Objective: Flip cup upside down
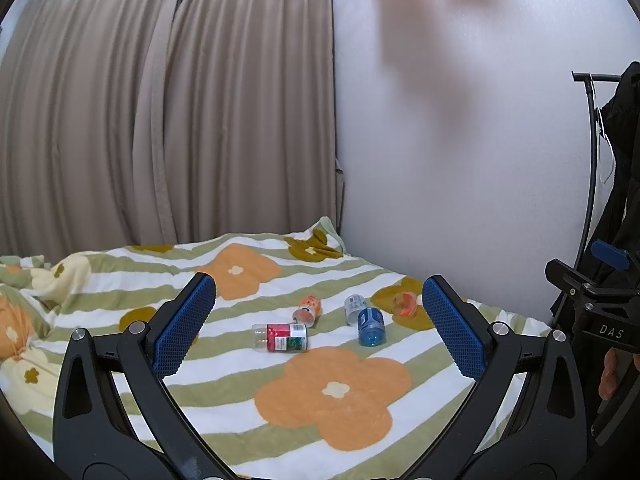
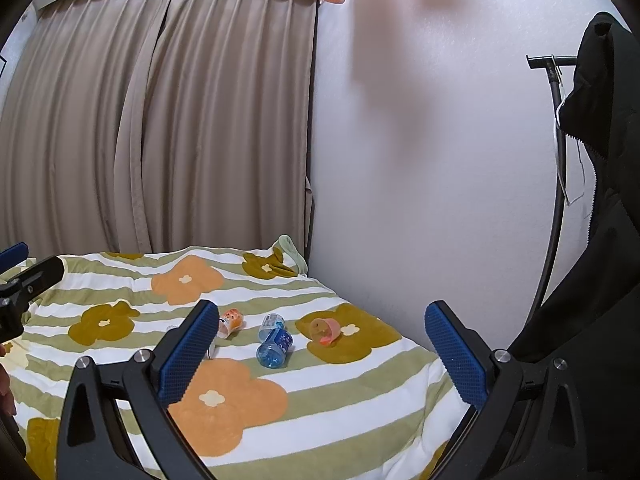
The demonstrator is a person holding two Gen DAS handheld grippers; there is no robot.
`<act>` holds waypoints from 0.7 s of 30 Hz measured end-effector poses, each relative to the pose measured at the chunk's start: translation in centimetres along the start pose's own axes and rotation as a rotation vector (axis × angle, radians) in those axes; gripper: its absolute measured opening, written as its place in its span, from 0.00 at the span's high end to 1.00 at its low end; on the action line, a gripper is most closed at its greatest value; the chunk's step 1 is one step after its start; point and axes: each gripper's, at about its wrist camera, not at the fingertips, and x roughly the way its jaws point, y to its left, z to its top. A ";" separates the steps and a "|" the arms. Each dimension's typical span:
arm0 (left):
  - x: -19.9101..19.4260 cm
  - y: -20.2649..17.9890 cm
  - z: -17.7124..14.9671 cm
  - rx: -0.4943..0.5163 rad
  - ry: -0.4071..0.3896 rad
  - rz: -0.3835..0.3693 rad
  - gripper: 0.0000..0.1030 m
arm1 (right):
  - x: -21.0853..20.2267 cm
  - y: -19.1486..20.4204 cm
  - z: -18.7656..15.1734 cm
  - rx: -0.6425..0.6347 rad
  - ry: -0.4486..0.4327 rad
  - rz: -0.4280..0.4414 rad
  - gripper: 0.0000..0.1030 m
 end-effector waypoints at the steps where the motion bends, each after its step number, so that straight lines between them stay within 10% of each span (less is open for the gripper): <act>1: 0.0 0.0 0.0 0.000 0.001 -0.001 0.00 | 0.0 0.0 0.0 0.001 0.000 0.000 0.00; 21: 0.0 -0.1 -0.4 -0.006 0.018 -0.005 0.00 | -1.8 0.3 -0.2 0.006 0.023 0.004 0.00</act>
